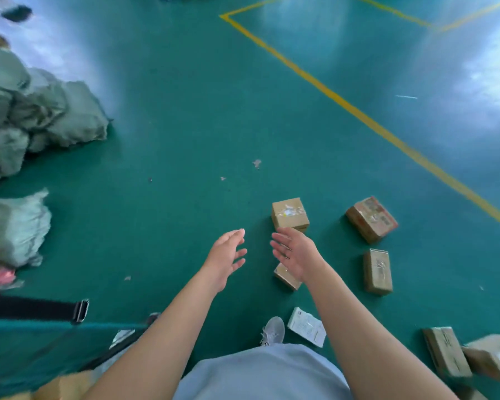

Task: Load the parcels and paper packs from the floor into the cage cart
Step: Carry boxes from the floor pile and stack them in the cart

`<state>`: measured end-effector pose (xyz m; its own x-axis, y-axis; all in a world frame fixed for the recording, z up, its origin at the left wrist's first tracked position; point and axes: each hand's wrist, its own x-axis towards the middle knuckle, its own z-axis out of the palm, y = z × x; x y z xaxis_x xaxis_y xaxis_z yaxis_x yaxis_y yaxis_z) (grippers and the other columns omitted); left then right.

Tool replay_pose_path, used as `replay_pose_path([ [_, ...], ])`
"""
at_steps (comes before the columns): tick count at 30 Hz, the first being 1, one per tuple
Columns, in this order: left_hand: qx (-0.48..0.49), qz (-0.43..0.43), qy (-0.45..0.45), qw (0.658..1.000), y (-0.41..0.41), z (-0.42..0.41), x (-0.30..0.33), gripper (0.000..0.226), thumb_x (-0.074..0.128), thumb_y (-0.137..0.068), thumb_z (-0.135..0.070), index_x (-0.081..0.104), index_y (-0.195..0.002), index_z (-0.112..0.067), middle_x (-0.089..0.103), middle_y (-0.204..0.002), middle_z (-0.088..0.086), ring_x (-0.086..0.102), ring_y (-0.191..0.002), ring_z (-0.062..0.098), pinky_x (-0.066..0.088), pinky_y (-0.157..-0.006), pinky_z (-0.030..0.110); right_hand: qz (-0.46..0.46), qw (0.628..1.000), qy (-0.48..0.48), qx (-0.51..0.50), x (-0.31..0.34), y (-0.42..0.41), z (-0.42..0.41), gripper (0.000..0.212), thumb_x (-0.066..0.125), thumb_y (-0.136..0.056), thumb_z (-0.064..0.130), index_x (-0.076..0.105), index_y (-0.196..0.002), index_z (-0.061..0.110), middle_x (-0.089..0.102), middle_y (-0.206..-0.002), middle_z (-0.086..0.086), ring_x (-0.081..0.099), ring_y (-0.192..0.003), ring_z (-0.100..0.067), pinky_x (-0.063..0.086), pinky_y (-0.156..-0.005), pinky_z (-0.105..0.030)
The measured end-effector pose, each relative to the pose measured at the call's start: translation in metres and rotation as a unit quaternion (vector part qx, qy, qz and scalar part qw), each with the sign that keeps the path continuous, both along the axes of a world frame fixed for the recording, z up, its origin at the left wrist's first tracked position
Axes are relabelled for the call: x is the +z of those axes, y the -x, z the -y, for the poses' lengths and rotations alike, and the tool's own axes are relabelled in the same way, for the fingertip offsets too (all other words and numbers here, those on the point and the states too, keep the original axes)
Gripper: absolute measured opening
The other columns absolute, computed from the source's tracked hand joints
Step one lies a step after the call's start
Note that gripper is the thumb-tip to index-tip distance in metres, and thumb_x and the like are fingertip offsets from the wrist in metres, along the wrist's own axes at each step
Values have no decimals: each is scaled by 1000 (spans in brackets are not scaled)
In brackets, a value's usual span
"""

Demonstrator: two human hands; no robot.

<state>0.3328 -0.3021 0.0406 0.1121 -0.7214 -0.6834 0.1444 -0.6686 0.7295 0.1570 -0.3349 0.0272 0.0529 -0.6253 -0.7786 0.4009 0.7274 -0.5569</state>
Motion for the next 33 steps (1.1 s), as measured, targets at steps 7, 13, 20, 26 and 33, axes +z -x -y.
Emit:
replay_pose_path([
  [7,-82,9,-8,997,50,68,-1,28,58,-102,-46,59,-124,-29,60,-129,-4,63,-115,20,55,-100,38,6,995,-23,-92,-11,59,48,31,59,-102,22,63,-130,8,73,-117,-9,70,-101,-24,55,-92,-36],
  [13,-119,22,-9,993,73,127,-3,33,57,-103,-45,58,-129,-25,60,-128,-4,63,-115,20,53,-103,41,3,990,-37,-140,-14,82,83,26,57,-103,21,64,-126,8,73,-118,-11,70,-107,-25,54,-104,-41],
  [20,-174,16,-41,984,92,214,-29,29,55,-105,-42,57,-128,-24,59,-127,-3,61,-117,22,53,-102,39,-6,975,-75,-207,-37,98,153,22,56,-104,20,64,-122,9,73,-114,-10,70,-98,-23,57,-91,-37],
  [26,-206,19,-86,975,88,329,-60,19,55,-105,-41,58,-118,-28,60,-126,-3,61,-116,22,54,-100,39,-6,956,-134,-262,-67,88,244,16,58,-103,17,64,-116,10,74,-110,-10,70,-105,-26,55,-102,-40],
  [33,-248,26,-152,957,85,460,-122,24,56,-104,-41,58,-123,-26,60,-128,-3,62,-117,21,52,-106,43,-30,944,-201,-261,-117,79,349,11,58,-104,19,63,-111,11,72,-116,-9,70,-109,-25,55,-102,-39],
])
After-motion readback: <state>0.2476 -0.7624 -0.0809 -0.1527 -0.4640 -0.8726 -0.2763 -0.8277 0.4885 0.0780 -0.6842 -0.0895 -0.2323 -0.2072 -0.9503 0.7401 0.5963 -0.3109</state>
